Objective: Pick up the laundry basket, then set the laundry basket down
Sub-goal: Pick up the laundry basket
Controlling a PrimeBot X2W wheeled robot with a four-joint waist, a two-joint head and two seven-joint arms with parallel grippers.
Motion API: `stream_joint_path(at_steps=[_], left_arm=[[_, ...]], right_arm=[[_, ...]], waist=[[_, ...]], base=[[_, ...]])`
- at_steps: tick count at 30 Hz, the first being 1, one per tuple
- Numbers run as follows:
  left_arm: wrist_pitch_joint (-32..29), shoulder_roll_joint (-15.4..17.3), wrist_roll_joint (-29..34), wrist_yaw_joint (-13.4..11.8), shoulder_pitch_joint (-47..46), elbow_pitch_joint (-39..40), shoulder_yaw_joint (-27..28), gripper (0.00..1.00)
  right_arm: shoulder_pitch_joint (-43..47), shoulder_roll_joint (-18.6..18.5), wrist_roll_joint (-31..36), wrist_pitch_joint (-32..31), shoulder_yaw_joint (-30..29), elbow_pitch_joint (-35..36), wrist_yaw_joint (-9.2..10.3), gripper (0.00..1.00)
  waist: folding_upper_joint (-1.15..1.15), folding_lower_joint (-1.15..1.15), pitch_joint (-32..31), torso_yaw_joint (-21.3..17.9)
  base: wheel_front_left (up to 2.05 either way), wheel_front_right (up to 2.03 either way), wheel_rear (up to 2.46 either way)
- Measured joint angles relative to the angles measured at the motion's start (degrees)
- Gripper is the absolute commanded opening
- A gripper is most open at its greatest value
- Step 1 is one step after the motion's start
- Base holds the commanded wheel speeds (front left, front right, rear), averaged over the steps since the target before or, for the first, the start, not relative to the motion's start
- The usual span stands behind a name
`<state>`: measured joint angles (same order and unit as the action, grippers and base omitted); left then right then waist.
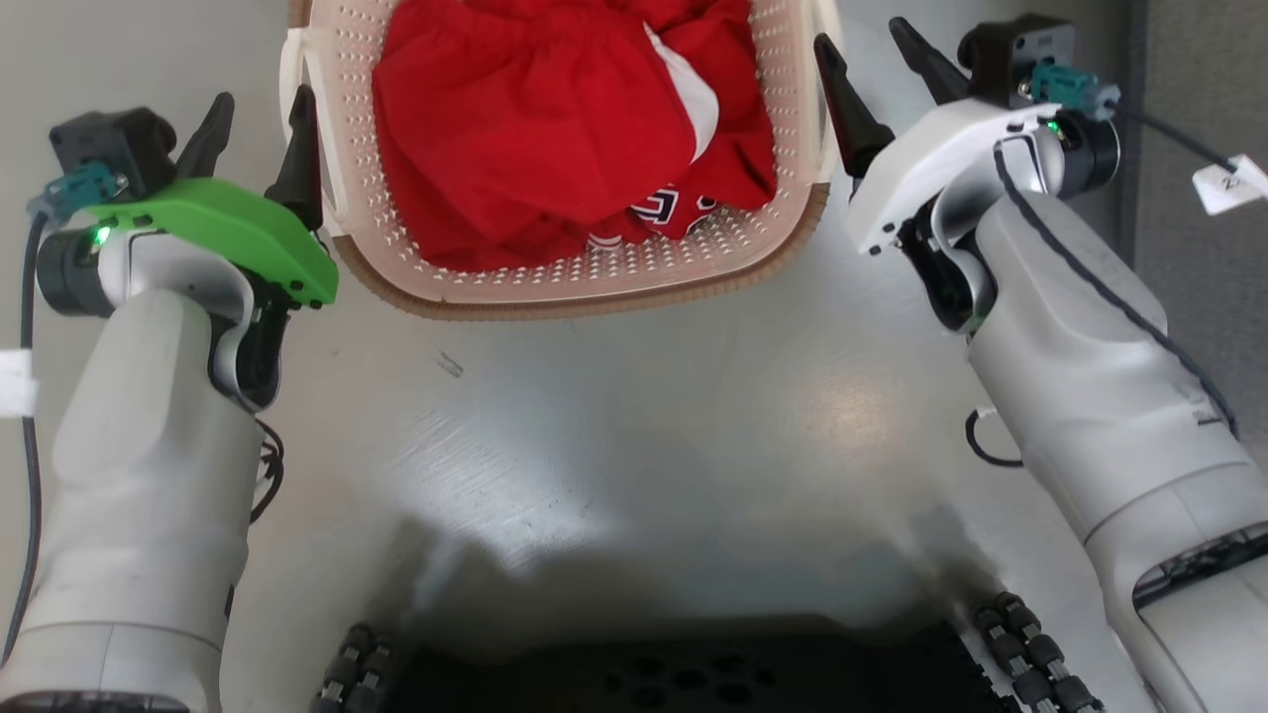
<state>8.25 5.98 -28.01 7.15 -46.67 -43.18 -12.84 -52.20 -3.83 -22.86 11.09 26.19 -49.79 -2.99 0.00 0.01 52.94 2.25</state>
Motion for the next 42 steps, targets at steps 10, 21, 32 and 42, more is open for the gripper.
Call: stream_joint_path(at_steps=[10, 21, 32, 42], left_arm=[[-1.59, -1.02, -2.61, 0.38, -4.54, -4.31, -4.07, 1.0], [-3.18, -0.99, -3.96, 0.38, -8.44, -8.09, -6.66, 1.0], [-4.14, -1.03, -6.56, 0.38, -10.61, -10.29, -8.95, 1.0], [-4.14, -1.01, -8.76, 0.38, -11.49, -12.26, -10.14, 0.53]], right_arm=[[-3.83, -0.05, -3.27, -1.65, 2.65, -4.2, -0.01, 1.0], [-6.94, -0.21, -6.22, -2.82, 5.63, -6.34, 0.03, 1.0], [-8.53, -0.21, -8.8, -3.07, 7.93, -7.65, 0.59, 1.0], [-9.4, -0.23, -11.23, -3.04, 9.84, -8.62, 0.65, 1.0]], waist=[[0.0, 0.0, 2.92, 1.41], [0.0, 0.0, 5.58, 1.95], [0.0, 0.0, 7.05, 1.71], [0.0, -0.01, 7.45, 1.73]], base=[[0.0, 0.0, 0.0], [0.0, 0.0, 0.0], [0.0, 0.0, 0.0], [0.0, 0.0, 0.0]])
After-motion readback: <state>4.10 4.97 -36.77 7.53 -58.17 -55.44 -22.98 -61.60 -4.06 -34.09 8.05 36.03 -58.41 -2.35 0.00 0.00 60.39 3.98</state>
